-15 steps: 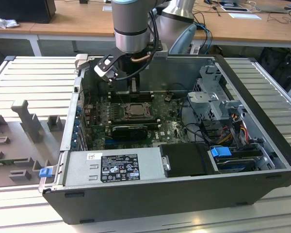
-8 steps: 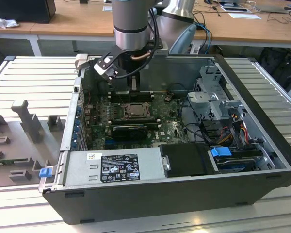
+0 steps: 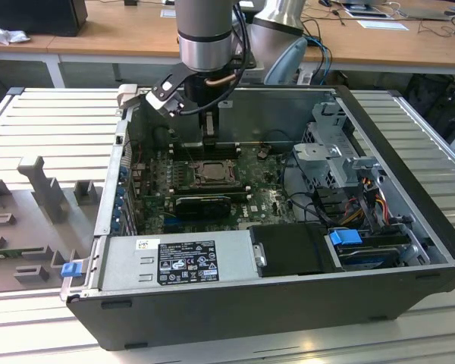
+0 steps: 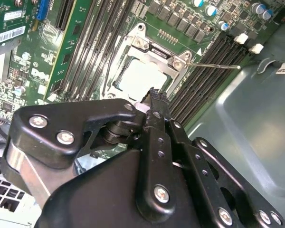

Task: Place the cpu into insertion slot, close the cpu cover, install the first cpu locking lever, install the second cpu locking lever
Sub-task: 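Install the first cpu locking lever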

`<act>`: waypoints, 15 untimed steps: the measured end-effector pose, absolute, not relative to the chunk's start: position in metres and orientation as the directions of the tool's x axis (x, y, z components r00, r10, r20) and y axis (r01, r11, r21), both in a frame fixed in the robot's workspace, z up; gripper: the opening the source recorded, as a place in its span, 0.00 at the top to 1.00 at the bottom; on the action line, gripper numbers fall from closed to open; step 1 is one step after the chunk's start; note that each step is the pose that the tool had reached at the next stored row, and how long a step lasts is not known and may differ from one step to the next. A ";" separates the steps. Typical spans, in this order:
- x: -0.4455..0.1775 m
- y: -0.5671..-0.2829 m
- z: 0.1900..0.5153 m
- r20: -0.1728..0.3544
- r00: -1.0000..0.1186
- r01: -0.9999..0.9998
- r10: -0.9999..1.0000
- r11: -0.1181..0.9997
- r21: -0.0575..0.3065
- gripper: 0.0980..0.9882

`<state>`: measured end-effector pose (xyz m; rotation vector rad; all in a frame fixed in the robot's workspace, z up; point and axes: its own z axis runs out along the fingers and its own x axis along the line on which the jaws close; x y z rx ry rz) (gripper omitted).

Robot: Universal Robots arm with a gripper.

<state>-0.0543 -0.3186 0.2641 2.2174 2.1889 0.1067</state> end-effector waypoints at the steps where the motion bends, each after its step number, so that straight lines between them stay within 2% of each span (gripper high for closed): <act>1: -0.054 -0.319 0.267 0.032 0.012 0.998 0.999 -0.014 0.064 0.99; 8: -0.054 -0.319 0.278 0.032 0.012 0.999 0.999 -0.014 0.047 0.99; 15: -0.054 -0.319 0.277 0.030 -0.140 0.989 0.990 0.139 0.045 0.99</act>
